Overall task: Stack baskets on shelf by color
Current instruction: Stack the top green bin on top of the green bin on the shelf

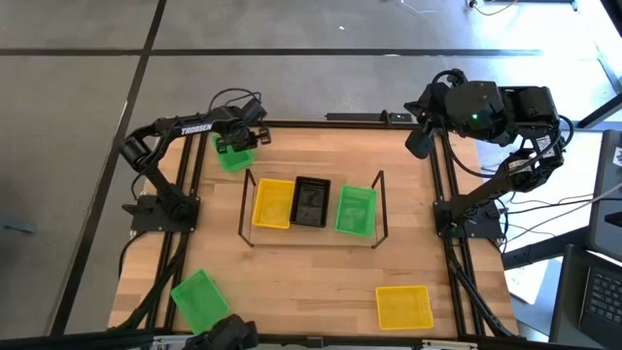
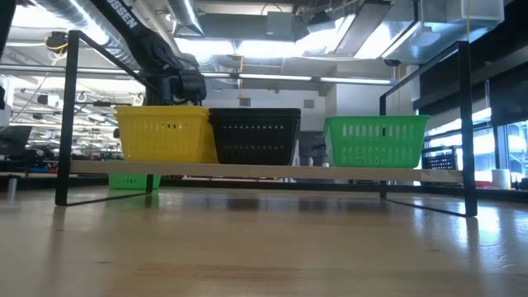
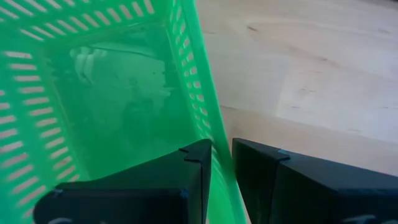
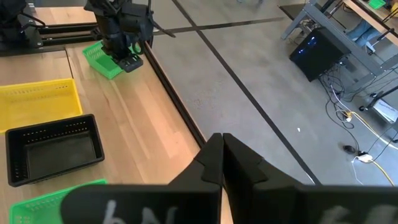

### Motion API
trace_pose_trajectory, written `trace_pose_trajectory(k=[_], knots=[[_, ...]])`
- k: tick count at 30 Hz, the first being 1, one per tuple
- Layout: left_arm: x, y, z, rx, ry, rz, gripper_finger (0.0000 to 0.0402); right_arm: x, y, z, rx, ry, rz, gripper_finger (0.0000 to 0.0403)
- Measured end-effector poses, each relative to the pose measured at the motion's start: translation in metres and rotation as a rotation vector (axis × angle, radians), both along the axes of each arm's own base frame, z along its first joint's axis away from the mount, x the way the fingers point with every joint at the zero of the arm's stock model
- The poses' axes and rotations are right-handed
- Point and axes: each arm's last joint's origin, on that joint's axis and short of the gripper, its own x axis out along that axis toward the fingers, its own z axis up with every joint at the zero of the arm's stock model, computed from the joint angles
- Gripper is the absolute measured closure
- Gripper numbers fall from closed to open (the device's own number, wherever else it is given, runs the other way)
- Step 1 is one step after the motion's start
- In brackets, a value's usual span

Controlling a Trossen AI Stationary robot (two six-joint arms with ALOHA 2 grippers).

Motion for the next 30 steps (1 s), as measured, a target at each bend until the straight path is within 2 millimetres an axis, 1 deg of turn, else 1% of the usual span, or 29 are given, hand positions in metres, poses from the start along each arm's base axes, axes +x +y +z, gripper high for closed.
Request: trace_pose_trajectory(k=[2,6,8,12,18,20,25,27,30], knots=[[0.001,0.001,-0.003,-0.006,0.016,-0.024,0.0347,0.0,0.0,0.0,0.0,0.0,0.0,0.0396],[0.002,0.001,-0.005,0.003,0.054,-0.154,0.035,0.0,0.0,0.0,0.0,0.0,0.0,0.0396],[0.002,0.0,-0.005,0.008,0.068,-0.197,0.0359,0.0,0.0,0.0,0.0,0.0,0.0,0.0396],[0.002,0.001,-0.005,0.02,0.101,-0.277,0.0394,0.0,0.0,0.0,0.002,-0.002,-0.002,0.0396],[0.007,-0.003,-0.003,0.035,0.145,-0.464,0.0399,0.0,0.0,0.0,0.002,-0.002,-0.002,0.0396],[0.013,-0.005,0.005,0.054,0.126,-0.561,0.0399,0.0,0.0,0.0,0.005,-0.005,-0.004,0.0396],[0.036,-0.012,0.033,0.153,0.103,-0.754,0.04,0.0,0.0,0.0,0.014,-0.014,-0.012,0.0396],[0.048,-0.016,0.05,0.216,0.1,-0.842,0.04,0.0,0.0,0.0,0.021,-0.021,-0.018,0.0396],[0.067,-0.027,0.077,0.307,0.125,-1.038,0.0401,0.0,0.0,0.0,0.022,-0.021,-0.019,0.0395]])
